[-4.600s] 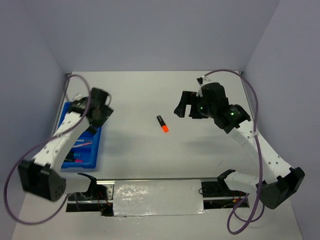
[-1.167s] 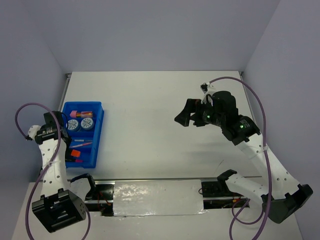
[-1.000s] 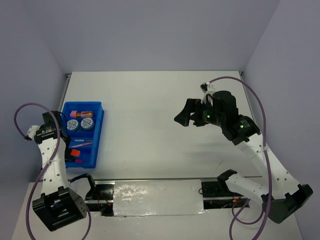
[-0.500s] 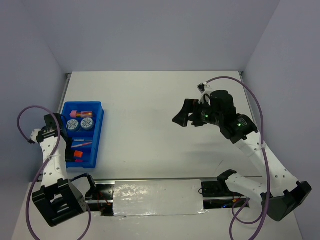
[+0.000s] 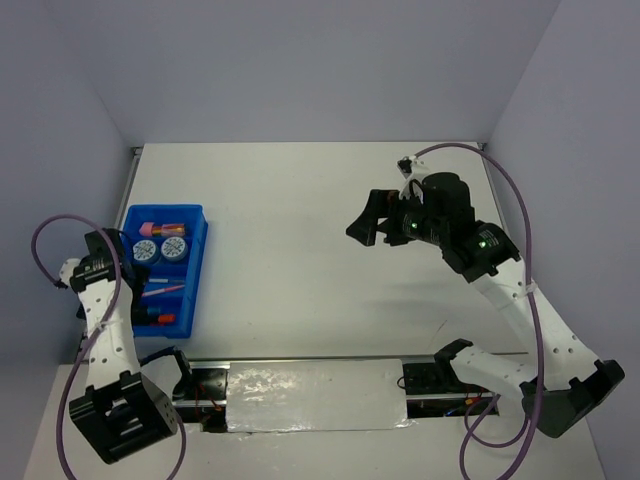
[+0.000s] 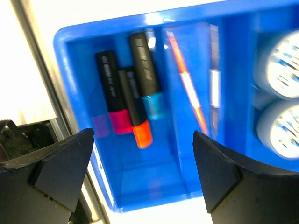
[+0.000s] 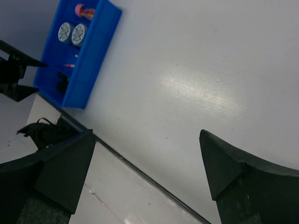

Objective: Sort the stationery into containers
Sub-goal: Place the pen in the storage box, then reset both arms

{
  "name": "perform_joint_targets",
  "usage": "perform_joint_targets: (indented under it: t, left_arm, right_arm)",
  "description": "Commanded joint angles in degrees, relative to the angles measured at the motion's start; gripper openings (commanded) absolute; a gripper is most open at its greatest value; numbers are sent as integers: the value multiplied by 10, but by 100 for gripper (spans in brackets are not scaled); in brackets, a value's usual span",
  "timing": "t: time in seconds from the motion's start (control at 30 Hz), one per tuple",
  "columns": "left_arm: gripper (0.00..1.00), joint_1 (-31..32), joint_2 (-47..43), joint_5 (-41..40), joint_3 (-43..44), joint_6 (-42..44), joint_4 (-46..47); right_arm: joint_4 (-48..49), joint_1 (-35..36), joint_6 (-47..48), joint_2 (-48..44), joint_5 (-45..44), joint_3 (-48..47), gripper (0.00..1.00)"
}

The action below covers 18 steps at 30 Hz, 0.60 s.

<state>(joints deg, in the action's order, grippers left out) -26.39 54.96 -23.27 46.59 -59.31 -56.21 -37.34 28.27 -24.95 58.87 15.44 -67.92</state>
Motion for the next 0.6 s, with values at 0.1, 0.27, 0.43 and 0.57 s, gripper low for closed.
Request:
perform_joint_targets:
  t: [0.1,0.27,0.43,0.57]
  left_arm:
    - [99,-1,-20,59,130,156,-31]
    - [99,17,-50,175,210,283,-30]
    - [99,177,-70,184,258,326,-17]
    - [99,303,-94,123,338,351,-57]
  right_arm:
    - [-41,10,43,-19,-97,-75,100]
    - [-37,18,52,-46,-117,-76,100]
    - [-79,21,66,-99,-146,-89,100]
    - [-153,26,56,-149,-196,-141,100]
